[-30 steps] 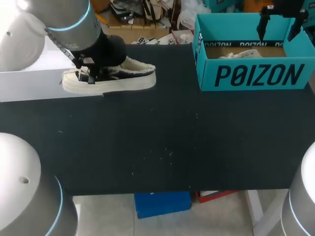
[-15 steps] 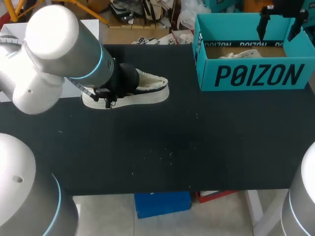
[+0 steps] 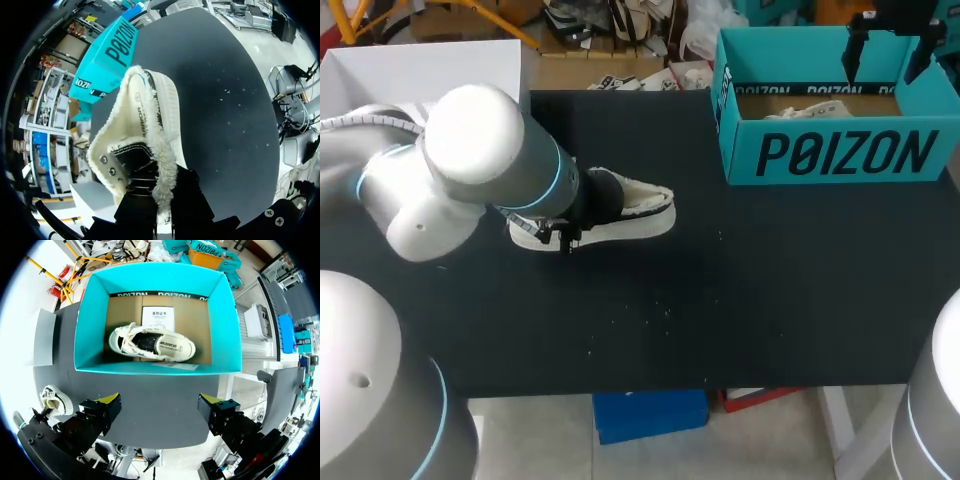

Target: Take the shoe out of the shoebox, open the shoe tongue, remove and reinsert the insole, then place the shoe into the shoebox

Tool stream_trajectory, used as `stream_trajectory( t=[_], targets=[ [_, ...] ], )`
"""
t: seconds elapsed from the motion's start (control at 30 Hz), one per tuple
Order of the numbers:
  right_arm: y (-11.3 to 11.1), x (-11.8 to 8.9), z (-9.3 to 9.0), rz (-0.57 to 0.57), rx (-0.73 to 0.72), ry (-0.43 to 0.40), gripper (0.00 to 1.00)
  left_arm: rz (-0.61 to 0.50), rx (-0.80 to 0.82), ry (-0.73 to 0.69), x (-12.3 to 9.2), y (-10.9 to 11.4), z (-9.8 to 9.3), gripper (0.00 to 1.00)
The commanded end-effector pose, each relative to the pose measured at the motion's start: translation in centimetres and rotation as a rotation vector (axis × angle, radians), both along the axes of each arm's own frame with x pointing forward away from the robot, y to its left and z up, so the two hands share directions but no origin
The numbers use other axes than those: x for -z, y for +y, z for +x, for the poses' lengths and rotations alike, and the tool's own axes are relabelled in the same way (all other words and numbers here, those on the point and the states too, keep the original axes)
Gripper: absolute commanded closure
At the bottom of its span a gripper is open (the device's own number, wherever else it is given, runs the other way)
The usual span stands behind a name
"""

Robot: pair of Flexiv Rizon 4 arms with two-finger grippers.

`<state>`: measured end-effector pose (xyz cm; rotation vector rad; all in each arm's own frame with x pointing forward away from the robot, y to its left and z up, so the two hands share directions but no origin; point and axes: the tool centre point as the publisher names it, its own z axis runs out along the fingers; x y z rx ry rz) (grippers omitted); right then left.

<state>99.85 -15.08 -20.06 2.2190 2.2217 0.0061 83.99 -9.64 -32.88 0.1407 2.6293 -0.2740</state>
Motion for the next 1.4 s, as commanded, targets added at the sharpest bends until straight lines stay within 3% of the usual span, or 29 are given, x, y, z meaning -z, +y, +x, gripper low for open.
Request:
stream_trajectory(
  t=[0.03, 0.6, 0.63, 0.67, 0.7, 0.93, 1.1, 1.4],
  targets=[
    [0.0, 0.0, 0.1, -0.001, 0.0, 0.001, 0.0, 0.012, 0.002, 0.004, 2.0, -1.2, 0.6, 1.0],
    [0.0, 0.0, 0.1, -0.001, 0.0, 0.001, 0.0, 0.037, 0.051, 0.087, 6.1, -1.8, 0.8, 1.0],
    [0.0, 0.0, 0.1, -0.001, 0.0, 0.001, 0.0, 0.032, 0.056, 0.091, 6.0, -1.7, 0.7, 0.92],
    [0.0, 0.0, 0.1, -0.001, 0.0, 0.001, 0.0, 0.018, 0.068, 0.1, 5.7, -1.7, 0.6, 0.11],
    [0.0, 0.0, 0.1, -0.001, 0.0, 0.001, 0.0, 0.014, 0.074, 0.101, 5.4, -1.7, 0.5, 0.0],
    [0.0, 0.0, 0.1, -0.001, 0.0, 0.001, 0.0, -0.069, 0.127, 0.138, 0.7, -1.3, -0.4, 0.0],
    [0.0, 0.0, 0.1, -0.001, 0.0, 0.001, 0.0, -0.212, 0.124, 0.168, -2.4, 0.0, -0.4, 0.0],
    [0.0, 0.0, 0.1, -0.001, 0.0, 0.001, 0.0, -0.466, 0.17, 0.224, -5.2, 3.4, 0.0, 0.0]
  ],
)
